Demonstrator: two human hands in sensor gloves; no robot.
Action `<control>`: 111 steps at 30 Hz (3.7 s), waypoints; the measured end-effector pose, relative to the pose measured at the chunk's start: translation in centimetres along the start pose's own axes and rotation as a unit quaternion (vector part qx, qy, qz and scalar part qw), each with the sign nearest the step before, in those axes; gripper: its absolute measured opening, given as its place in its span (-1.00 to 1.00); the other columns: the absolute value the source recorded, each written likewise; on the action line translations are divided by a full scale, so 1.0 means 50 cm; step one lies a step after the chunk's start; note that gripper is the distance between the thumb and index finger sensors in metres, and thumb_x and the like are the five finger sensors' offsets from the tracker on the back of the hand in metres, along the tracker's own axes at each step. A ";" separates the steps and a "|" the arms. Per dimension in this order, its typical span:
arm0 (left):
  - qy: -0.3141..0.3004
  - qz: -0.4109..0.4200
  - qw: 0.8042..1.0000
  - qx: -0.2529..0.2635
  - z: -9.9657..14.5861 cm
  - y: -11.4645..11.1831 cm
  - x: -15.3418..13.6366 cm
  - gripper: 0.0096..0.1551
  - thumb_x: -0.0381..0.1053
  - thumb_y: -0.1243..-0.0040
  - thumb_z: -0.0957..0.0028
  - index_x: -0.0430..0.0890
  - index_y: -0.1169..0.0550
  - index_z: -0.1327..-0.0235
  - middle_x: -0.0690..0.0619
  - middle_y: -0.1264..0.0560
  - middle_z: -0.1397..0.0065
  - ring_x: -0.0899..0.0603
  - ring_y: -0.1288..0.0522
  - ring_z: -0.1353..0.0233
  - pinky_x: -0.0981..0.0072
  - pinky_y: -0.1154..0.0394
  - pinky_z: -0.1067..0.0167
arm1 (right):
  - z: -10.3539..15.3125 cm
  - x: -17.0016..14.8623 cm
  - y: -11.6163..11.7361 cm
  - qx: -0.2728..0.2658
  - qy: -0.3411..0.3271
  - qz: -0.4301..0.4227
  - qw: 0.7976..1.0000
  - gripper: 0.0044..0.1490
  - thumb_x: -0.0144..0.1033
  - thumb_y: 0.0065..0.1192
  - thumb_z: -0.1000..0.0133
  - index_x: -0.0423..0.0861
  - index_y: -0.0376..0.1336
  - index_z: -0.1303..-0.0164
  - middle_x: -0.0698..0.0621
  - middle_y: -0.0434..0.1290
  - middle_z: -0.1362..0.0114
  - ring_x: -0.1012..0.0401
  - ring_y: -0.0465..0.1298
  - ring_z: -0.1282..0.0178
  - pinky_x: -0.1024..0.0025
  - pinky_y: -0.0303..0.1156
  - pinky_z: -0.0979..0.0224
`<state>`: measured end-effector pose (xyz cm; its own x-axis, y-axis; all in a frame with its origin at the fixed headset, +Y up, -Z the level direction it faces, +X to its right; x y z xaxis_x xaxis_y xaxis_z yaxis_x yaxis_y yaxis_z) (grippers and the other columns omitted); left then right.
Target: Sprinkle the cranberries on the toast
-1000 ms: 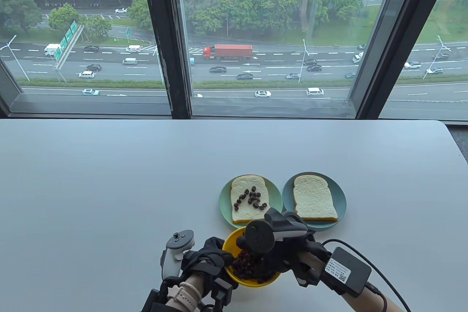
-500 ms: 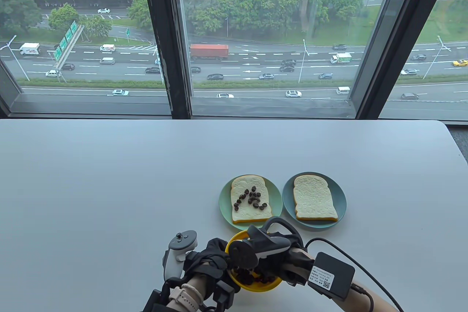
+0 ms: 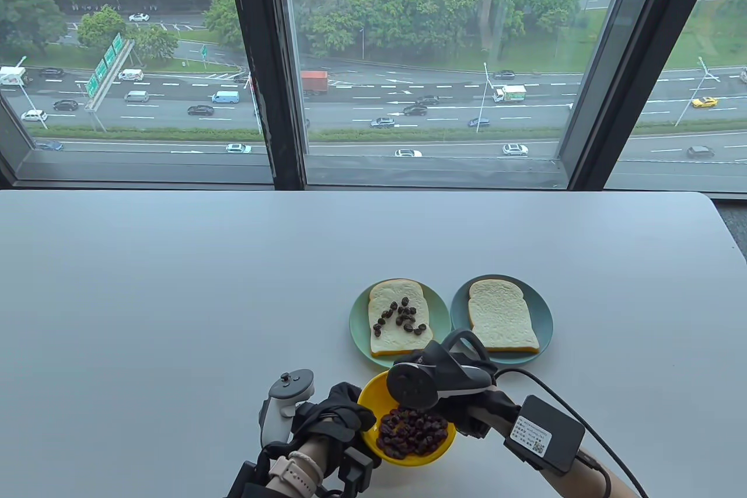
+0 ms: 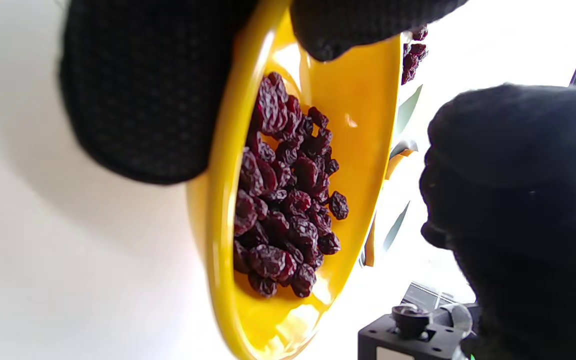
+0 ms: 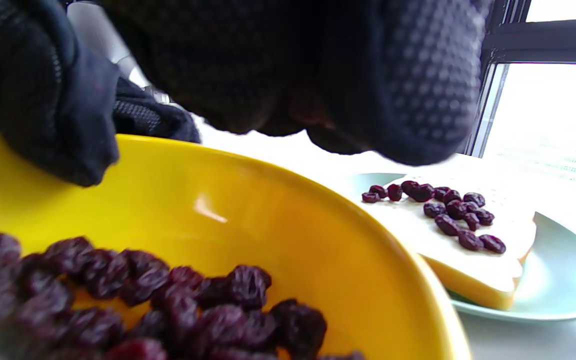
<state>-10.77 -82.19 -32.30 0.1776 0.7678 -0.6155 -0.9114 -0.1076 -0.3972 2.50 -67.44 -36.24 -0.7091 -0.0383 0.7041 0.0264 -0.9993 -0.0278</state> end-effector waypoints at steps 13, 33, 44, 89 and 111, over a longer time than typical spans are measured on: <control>0.013 -0.002 1.000 -0.013 0.000 -0.003 -0.008 -0.36 -0.18 -0.16 0.02 -0.01 -0.11 -0.23 -0.23 -0.29 -0.07 -0.28 -0.42 0.13 0.16 -0.77 0.40 | -0.203 -0.132 0.118 0.058 0.155 -0.001 0.986 -0.63 -0.34 0.42 0.24 0.28 0.40 0.30 0.21 0.47 -0.13 0.23 0.60 -0.05 0.65 0.74 0.13; 0.010 0.001 1.000 -0.010 -0.003 -0.003 -0.010 -0.36 -0.18 -0.15 0.01 -0.01 -0.10 -0.23 -0.22 -0.28 -0.07 -0.28 -0.42 0.13 0.17 -0.77 0.40 | -0.160 -0.139 0.120 0.064 0.132 0.002 0.989 -0.44 -0.13 0.21 0.12 0.19 0.25 -0.13 0.04 0.30 -0.35 0.16 0.51 -0.20 0.54 0.68 0.00; 0.006 0.007 1.000 -0.001 -0.003 0.000 -0.007 -0.36 -0.18 -0.15 0.01 0.00 -0.09 -0.23 -0.22 -0.28 -0.08 -0.27 -0.42 0.12 0.17 -0.77 0.38 | -0.041 -0.109 0.064 0.058 0.073 -0.113 0.989 -0.33 -0.05 0.20 0.12 0.13 0.19 -0.25 -0.02 0.27 -0.40 0.10 0.51 -0.26 0.44 0.67 -0.12; -0.004 -0.011 1.000 -0.011 -0.006 -0.019 -0.008 -0.34 -0.18 -0.15 0.01 -0.01 -0.08 -0.24 -0.23 -0.27 -0.08 -0.28 -0.41 0.13 0.16 -0.77 0.39 | -0.001 -0.018 -0.001 -0.001 0.005 -0.019 1.000 -0.64 -0.26 0.48 0.31 0.27 0.43 0.34 0.19 0.51 -0.14 0.22 0.64 0.04 0.70 0.75 0.15; 0.003 0.005 1.000 -0.014 -0.008 -0.008 -0.013 -0.34 -0.18 -0.15 0.00 -0.01 -0.08 -0.24 -0.23 -0.27 -0.08 -0.28 -0.41 0.13 0.17 -0.77 0.38 | -0.227 -0.181 0.134 0.022 0.197 -0.022 0.980 -0.60 -0.20 0.41 0.25 0.29 0.39 0.22 0.18 0.48 -0.16 0.22 0.60 0.04 0.63 0.68 0.15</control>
<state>-10.37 -82.87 -32.00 0.1716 0.7626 -0.6237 -0.9023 -0.1325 -0.4103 1.08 -73.77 -50.85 -0.9269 -0.0004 0.3753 0.0140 -0.9993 0.0336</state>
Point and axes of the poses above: the tracker on the back of each hand, its own x axis roughly to the thumb side, its own z axis roughly from the fingertips to the wrist, y = z × x, the point moved 4 cm from there along -z, roughly from the wrist to the fingertips
